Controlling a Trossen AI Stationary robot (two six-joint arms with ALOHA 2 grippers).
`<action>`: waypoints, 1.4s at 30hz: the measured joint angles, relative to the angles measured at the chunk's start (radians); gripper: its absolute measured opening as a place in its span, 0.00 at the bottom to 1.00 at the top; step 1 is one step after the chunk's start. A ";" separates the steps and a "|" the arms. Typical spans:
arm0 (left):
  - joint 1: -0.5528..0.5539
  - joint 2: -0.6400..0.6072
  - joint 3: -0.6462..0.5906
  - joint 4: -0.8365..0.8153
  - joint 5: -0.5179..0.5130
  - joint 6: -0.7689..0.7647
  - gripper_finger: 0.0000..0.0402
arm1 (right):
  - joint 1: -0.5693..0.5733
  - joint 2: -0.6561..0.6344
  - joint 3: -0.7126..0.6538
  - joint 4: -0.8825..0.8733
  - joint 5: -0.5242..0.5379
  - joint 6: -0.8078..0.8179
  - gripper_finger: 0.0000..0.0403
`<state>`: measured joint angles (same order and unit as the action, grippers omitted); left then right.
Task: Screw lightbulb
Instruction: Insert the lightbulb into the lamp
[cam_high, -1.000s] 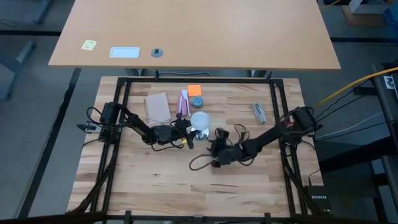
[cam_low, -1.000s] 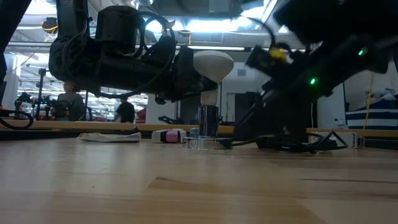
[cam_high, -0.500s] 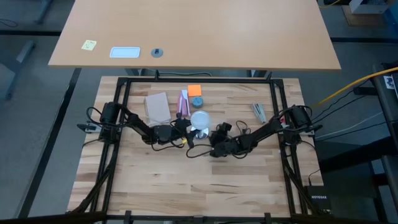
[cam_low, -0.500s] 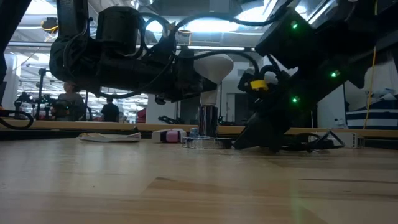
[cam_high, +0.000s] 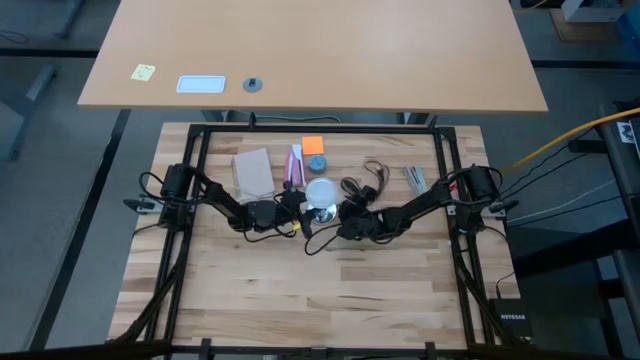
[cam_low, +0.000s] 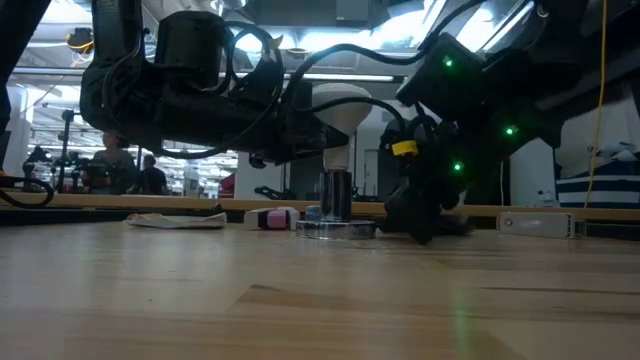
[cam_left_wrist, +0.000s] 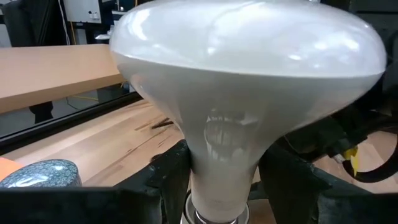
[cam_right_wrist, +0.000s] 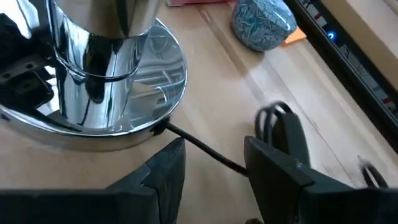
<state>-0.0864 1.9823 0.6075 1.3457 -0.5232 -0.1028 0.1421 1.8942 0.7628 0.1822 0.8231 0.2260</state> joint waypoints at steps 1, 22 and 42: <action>0.000 0.000 0.000 0.000 0.000 0.000 0.43 | 0.000 0.000 0.000 0.004 0.004 -0.009 0.41; 0.000 0.001 0.000 0.000 0.003 -0.002 0.43 | 0.197 -0.035 -0.001 0.232 0.022 -0.051 0.41; 0.000 0.001 0.000 0.000 -0.001 -0.003 0.43 | 0.105 0.115 0.079 0.277 -0.047 -0.051 0.41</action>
<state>-0.0868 1.9831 0.6071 1.3458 -0.5239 -0.1053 0.2474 2.0090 0.8419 0.4592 0.7763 0.1755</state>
